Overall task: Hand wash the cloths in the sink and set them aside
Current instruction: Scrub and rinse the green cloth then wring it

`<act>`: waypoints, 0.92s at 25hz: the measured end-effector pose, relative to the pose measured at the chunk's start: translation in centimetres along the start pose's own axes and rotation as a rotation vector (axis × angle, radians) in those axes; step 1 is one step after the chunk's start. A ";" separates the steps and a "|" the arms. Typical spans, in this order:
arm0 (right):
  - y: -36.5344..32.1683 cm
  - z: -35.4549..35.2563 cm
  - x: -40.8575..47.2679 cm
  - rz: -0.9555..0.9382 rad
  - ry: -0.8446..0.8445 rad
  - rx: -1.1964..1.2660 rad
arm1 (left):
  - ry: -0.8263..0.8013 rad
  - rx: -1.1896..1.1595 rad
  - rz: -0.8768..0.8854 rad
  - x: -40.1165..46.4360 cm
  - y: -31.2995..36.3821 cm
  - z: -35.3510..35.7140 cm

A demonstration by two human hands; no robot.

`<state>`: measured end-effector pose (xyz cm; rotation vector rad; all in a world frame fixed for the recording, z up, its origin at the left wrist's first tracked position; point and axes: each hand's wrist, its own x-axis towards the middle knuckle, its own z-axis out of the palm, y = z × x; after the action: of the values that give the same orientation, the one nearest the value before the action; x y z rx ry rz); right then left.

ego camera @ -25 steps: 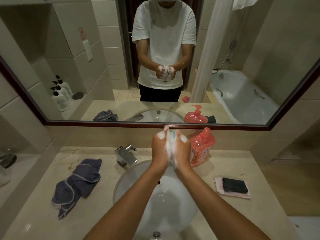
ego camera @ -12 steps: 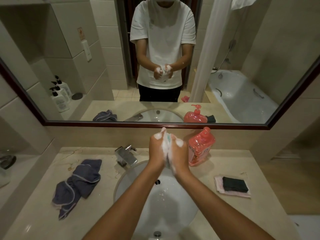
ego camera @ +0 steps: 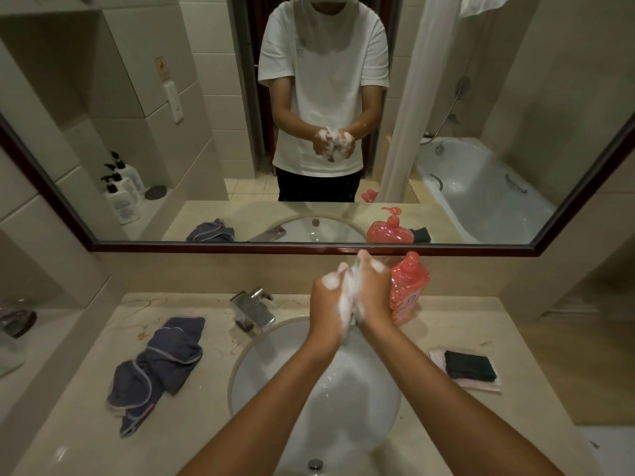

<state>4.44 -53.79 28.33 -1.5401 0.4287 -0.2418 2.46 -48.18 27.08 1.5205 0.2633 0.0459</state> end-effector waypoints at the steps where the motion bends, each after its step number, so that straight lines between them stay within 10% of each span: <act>1: 0.0 0.1 0.0 0.010 0.006 0.026 | -0.002 0.022 0.005 0.1 0.2 0.0; 23: 3.1 1.6 -3.0 0.052 -0.076 0.111 | 0.054 0.178 0.195 2.0 0.1 -1.8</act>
<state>2.01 -51.02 25.62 -1.4227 0.3885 -0.1636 4.03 -46.02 26.88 1.7198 0.1645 0.2235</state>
